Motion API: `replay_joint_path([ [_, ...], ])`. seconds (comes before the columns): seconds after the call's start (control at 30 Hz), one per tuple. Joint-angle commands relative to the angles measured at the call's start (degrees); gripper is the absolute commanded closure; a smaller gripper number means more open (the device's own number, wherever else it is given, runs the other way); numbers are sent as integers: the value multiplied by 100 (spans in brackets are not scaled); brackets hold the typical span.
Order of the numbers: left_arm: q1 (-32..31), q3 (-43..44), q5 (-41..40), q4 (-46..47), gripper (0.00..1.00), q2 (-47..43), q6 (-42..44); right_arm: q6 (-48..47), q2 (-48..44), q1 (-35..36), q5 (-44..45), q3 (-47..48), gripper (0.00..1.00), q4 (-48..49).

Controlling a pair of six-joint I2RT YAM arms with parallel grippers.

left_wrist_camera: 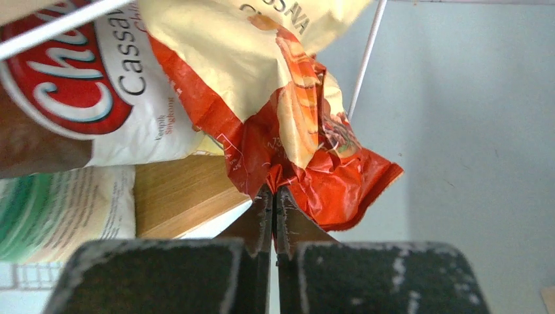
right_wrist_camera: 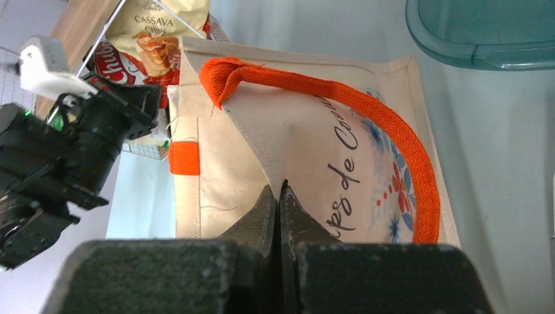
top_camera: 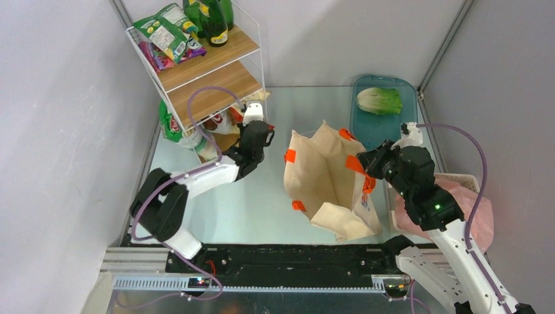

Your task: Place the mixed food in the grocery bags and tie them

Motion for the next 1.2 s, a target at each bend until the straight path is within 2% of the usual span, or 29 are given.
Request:
replay_joint_path([
  [0.0,-270,-280,-797,384,100,-968,213,48,-158,-35,112,60,100,237],
  [0.2,-797,-955,-774,-490,100,-2309,-298,43,-146,-44,244,60,100,25],
  [0.47,-1317,-1301,102,-1966,100,-4132,-900,169,33,-56,287,-67,100,60],
  [0.73,-1476,-1238,1345,-2615,100,-5747,-1191,546,413,-56,-25,-269,100,440],
  [0.9,-1478,-871,2240,-2684,100,-6098,-1262,639,559,-56,-75,-298,100,606],
  [1.0,-1496,-570,2868,-2673,100,-5962,-1404,681,593,-57,-60,-309,100,662],
  [1.17,-1643,-34,3332,-2654,100,-5574,-1567,683,615,-58,-84,-310,100,715],
])
